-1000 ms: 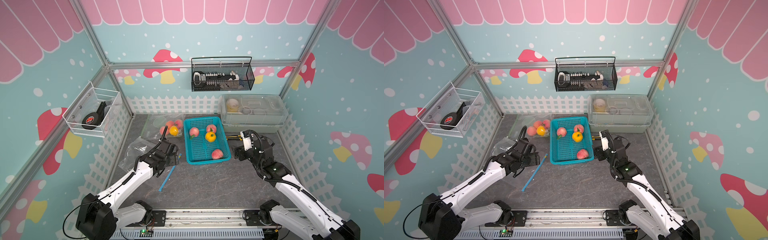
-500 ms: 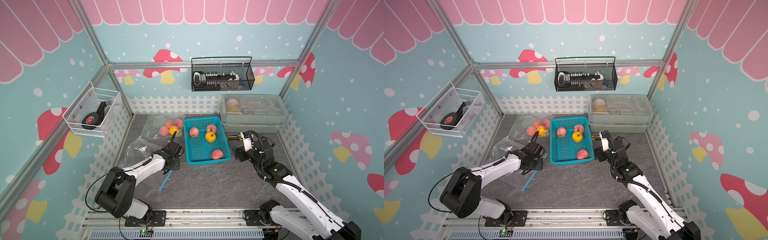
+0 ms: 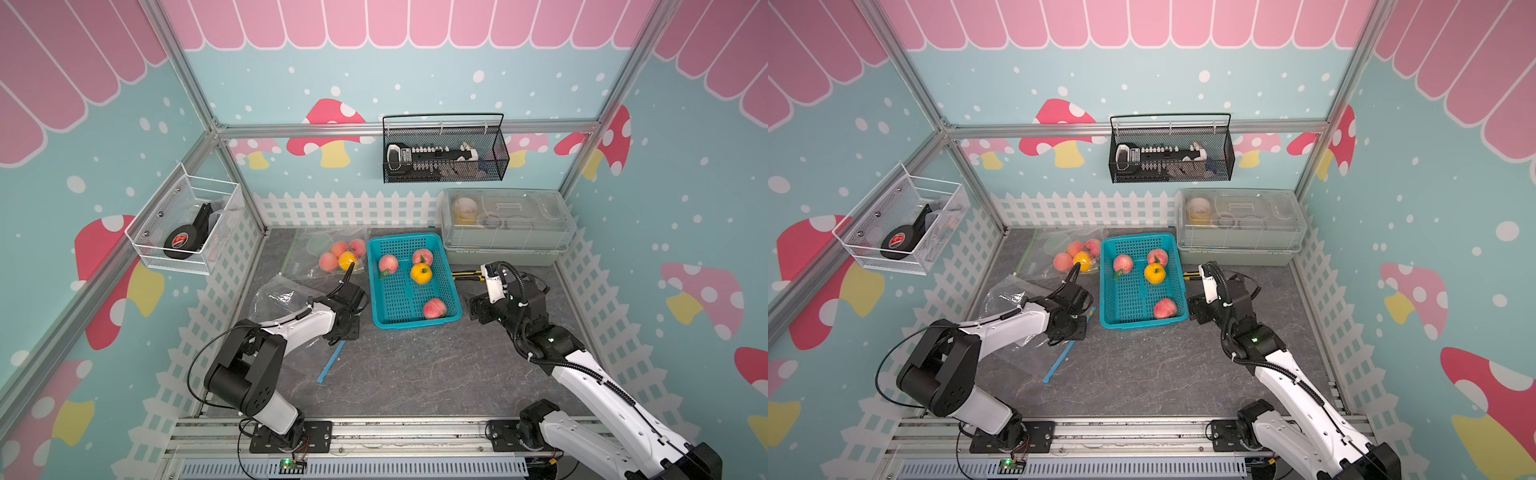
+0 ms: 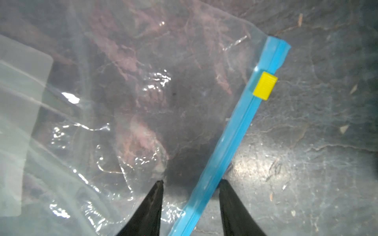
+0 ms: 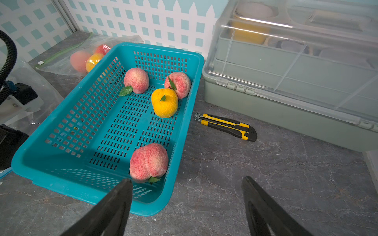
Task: Place the peach in a zip-top bag and seal the zipper
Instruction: Open the zipper of the food storage bag at the center of the board.
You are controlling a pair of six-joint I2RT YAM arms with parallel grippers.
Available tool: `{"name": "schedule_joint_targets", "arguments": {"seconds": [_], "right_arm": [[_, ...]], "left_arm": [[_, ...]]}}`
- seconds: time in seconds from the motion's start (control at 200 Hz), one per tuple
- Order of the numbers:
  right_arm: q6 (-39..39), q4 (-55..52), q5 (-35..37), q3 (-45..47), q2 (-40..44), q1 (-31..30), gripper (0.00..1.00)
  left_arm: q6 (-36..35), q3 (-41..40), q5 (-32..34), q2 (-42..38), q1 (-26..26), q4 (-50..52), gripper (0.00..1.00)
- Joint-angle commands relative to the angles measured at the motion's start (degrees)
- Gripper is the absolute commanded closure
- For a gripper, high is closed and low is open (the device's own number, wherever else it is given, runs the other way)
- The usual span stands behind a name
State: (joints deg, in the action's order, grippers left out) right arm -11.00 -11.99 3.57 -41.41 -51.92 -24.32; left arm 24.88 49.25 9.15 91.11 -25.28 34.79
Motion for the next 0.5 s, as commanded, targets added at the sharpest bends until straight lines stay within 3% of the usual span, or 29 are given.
{"name": "schedule_joint_targets", "arguments": {"seconds": [0.0,0.295,0.42,0.495], "right_arm": [[-0.2,-0.3,0.4,-0.2,0.4,0.3,0.15],[-0.7,-0.3,-0.5,-0.2,0.2,0.3,0.15],[-0.8,-0.3,-1.0,-0.3,0.2,0.3,0.15],[-0.9,-0.3,-1.1,-0.3,0.1,0.3,0.15]], "left_arm": [[-0.6,1.7,-0.8,1.4,0.6,-0.8,0.66],[-0.3,1.9,-0.4,2.4,0.9,-1.2,0.85],[-0.4,2.2,-0.5,2.7,1.0,-1.2,1.00],[-0.4,2.4,-1.2,2.5,1.0,-1.2,1.00]]}}
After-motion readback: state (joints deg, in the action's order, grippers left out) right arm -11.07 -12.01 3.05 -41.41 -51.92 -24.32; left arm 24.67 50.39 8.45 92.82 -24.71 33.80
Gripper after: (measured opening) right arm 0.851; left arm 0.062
